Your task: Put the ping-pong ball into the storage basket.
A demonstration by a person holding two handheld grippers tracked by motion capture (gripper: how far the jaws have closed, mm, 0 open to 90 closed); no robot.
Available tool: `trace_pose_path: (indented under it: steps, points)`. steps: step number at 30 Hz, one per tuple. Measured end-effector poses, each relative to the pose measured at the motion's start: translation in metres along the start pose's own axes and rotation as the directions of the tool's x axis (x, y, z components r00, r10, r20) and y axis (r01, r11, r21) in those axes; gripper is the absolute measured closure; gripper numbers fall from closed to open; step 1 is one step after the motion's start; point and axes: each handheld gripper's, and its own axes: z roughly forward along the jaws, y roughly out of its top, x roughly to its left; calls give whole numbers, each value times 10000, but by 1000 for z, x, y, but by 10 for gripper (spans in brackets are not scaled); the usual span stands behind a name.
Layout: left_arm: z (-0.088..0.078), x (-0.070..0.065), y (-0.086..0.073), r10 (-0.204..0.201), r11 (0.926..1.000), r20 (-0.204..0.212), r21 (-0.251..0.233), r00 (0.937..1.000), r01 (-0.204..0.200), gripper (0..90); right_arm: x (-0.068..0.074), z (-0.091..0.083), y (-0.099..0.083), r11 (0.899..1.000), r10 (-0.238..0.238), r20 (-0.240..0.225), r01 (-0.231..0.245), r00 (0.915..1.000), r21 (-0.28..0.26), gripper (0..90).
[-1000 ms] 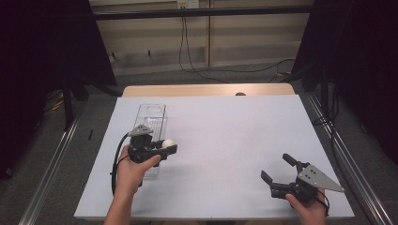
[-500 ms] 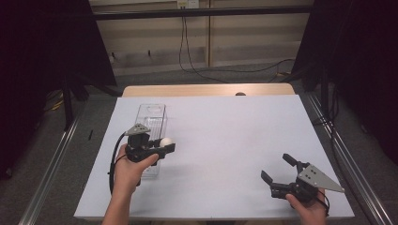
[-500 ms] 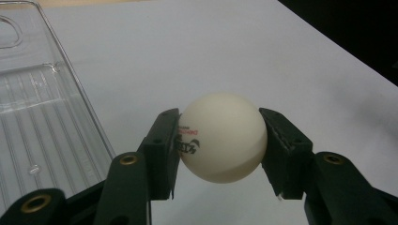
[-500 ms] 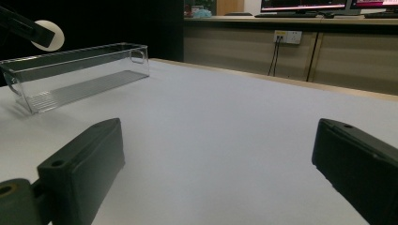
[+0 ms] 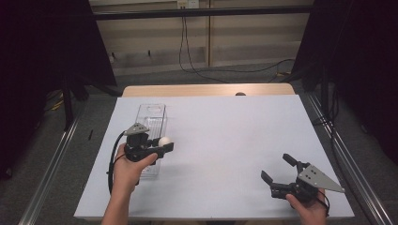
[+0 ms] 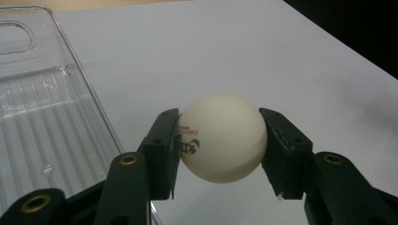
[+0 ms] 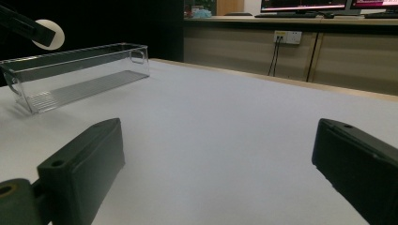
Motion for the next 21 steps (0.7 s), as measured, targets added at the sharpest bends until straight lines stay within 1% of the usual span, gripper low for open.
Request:
trace_pose_path:
  steps: [2,3,5,8,10,11,15,17,20,21]
  points:
    - [-1,0,0,3,10000,-31,-37,10000,-3,511,0,0,0,10000,-24,-22,24,10000,12,22]
    - [0,0,0,-75,9999,-42,-102,10000,74,511,0,0,0,10000,-39,-24,39,10000,12,23]
    - [-1,1,0,-3,10000,-20,-45,10000,3,511,0,0,0,10000,-9,-10,9,10000,3,22]
    - [-2,2,0,28,10000,-138,-33,9999,-29,511,0,0,0,10000,-27,-26,27,10000,15,22]
    - [-2,3,1,33,10000,-27,-29,10000,-33,511,0,0,0,10000,-40,-22,40,10000,17,22]
    - [-2,3,1,60,10000,-34,-11,10000,-60,511,0,0,0,10000,-12,-28,12,10000,7,22]
    - [-3,4,1,3,10000,-106,-56,9999,-4,511,0,0,0,10000,-59,-23,59,10000,19,22]
    - [-3,3,1,-62,9999,-236,-112,9997,60,511,0,0,0,10000,-57,-11,57,10000,9,22]
    - [-3,4,1,1,9999,-297,-112,9996,-4,511,0,0,0,10000,-33,-12,33,10000,19,22]
    - [-4,5,1,77,10000,-231,-53,9997,-79,511,0,0,0,10000,-21,-26,21,10000,23,23]
